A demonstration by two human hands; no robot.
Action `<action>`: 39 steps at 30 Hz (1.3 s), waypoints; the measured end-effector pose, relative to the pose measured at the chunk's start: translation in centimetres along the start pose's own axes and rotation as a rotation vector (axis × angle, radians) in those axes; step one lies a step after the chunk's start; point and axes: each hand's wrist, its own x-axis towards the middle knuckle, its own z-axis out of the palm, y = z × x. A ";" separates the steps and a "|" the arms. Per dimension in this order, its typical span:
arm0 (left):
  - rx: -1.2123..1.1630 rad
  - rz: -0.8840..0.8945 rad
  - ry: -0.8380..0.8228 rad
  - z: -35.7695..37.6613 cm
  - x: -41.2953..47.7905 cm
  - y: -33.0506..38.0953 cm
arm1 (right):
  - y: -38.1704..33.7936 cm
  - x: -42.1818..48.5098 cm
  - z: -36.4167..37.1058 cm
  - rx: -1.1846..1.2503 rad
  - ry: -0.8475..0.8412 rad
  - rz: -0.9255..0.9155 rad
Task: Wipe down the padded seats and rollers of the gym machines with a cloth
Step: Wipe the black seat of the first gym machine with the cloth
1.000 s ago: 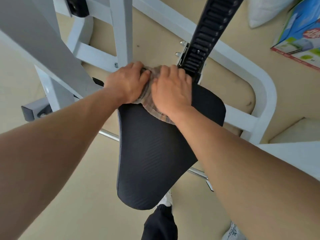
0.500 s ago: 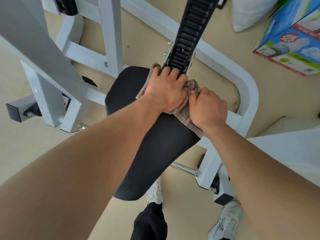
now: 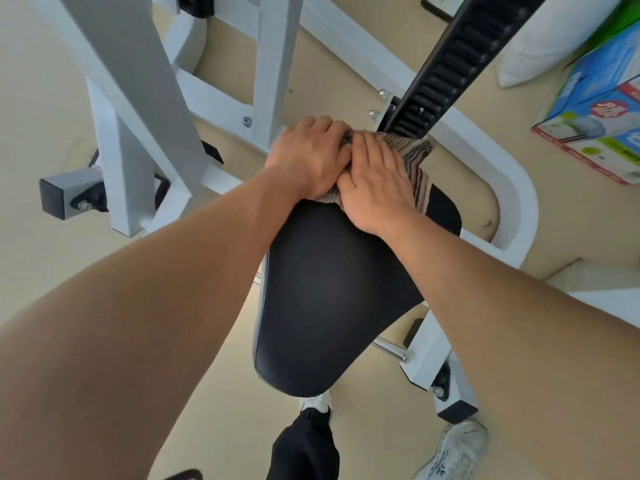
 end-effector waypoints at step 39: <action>-1.521 -0.492 0.132 3.5 -17.2 0.7 | -7.3 -8.7 1.7 0.009 -0.045 -0.102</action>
